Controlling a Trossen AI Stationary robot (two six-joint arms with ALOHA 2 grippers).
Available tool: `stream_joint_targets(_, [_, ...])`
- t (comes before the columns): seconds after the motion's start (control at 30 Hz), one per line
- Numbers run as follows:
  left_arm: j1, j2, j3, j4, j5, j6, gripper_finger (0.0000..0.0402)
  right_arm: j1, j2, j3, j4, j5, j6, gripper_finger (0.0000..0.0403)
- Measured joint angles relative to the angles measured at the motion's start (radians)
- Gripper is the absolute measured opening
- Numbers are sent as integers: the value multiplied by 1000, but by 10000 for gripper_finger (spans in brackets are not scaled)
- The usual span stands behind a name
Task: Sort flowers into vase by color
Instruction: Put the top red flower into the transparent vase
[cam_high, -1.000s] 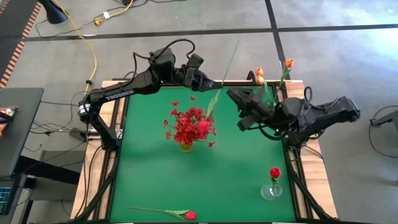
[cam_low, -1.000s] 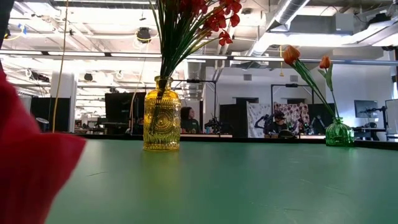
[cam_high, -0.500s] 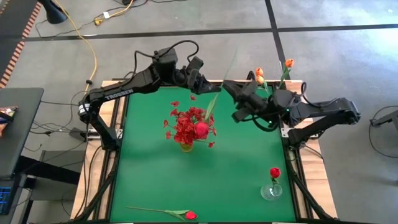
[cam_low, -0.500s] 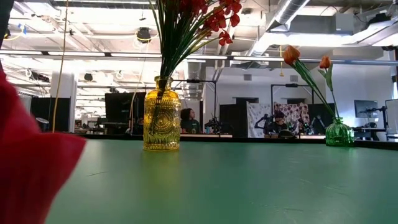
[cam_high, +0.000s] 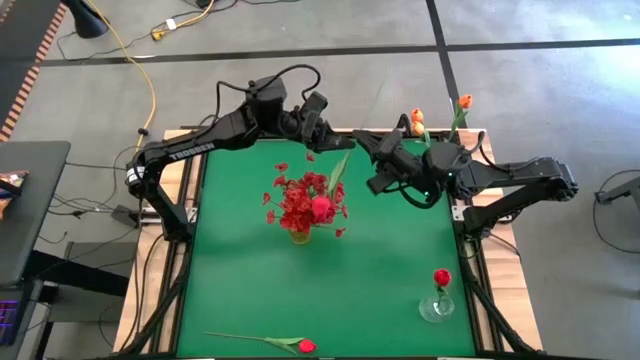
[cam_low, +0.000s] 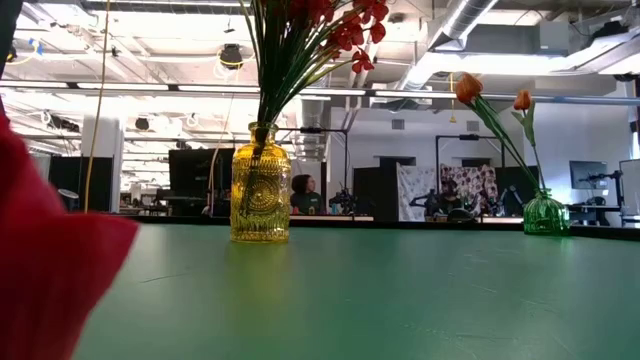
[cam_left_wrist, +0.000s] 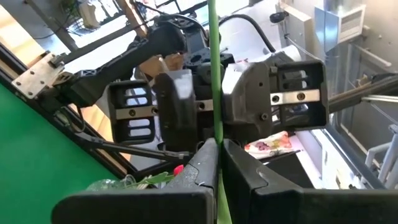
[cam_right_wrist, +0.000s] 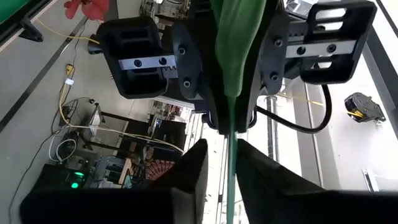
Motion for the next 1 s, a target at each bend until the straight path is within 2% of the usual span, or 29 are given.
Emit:
stream_joint_targets(0.3, [10, 0, 0, -50, 8, 26, 14, 0, 0, 0, -24, -30, 8, 58])
stream_joint_targets(0.5, [14, 0, 0, -41, 48, 54, 63, 0, 0, 0, -45, -24, 77, 20])
stream_joint_targets(0.57, [22, 0, 0, -17, 78, 62, 83, 0, 0, 0, -42, -24, 101, 19])
stream_joint_targets(0.67, [44, -1, 0, 22, 125, 66, 114, 0, -3, 0, -37, -23, 186, 19])
stream_joint_targets(0.8, [98, -4, 0, 72, 135, 70, 145, 0, -18, 0, -57, -23, 350, 23])
stream_joint_targets(1.0, [221, -11, 0, 169, 140, 133, 159, -6, -100, 0, -167, -54, 678, 20])
